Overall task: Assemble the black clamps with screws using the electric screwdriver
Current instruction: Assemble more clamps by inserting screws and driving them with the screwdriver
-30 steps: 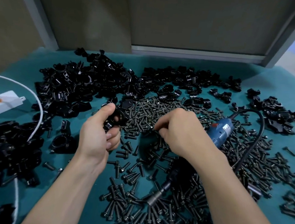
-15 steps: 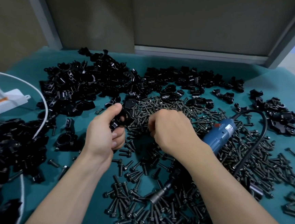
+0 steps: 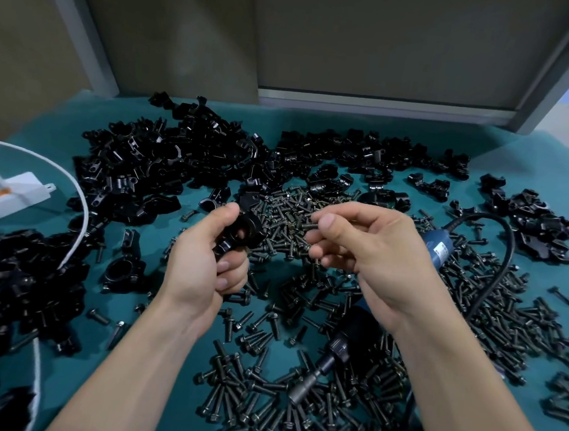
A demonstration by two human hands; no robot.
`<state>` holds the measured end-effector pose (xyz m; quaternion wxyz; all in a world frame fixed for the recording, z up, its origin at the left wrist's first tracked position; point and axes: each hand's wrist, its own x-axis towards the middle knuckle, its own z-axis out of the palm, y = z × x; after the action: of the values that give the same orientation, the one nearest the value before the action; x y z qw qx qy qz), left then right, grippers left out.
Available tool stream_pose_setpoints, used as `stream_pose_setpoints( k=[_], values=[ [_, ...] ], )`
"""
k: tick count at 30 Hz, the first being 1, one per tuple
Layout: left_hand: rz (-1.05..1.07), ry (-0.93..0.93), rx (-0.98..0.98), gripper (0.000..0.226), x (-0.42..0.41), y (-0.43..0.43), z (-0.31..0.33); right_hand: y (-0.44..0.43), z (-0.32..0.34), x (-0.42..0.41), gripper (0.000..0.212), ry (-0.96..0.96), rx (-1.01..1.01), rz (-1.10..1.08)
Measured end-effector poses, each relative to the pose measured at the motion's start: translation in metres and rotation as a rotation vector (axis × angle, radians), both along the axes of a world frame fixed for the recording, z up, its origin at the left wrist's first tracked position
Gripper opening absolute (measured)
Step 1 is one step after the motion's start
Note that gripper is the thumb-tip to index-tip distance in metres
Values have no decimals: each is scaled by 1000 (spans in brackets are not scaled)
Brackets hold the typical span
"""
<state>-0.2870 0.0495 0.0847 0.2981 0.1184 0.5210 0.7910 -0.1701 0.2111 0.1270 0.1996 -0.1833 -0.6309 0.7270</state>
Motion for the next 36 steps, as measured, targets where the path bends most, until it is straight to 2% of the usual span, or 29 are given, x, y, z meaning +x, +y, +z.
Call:
stream_pose_setpoints(
  k=[6,11,13,16,17,19,22,28,31,34,36],
  values=[
    [9,-49,19,42,0,-1,2,7,-4,1,18,13,-54,-33],
    [6,-119,45,40,0,0,5,7,-5,0,8,-2,-36,-29],
    [3,-125,43,40,1,1,6,8,-7,0,14,-80,156,-68],
    [7,-131,42,43,1,1,6,10,-9,-4,16,-477,789,-101],
    [11,-132,39,44,1,1,6,8,-9,-6,15,-590,942,-85],
    [15,-124,30,43,1,0,6,0,-9,-11,20,-655,1137,-97],
    [8,-103,13,41,0,0,5,-11,-9,-24,30,-550,1235,-114],
    [-1,-92,20,40,-1,-1,3,-32,-12,-41,16,-590,1342,98],
    [-5,-85,22,41,-2,-1,4,-34,-13,-45,33,-593,1354,54],
    [-4,-88,11,40,-2,-1,3,-35,-10,-51,38,-592,1325,27],
    [-3,-94,11,42,-1,-1,2,-37,-7,-52,40,-593,1373,42]
  ],
)
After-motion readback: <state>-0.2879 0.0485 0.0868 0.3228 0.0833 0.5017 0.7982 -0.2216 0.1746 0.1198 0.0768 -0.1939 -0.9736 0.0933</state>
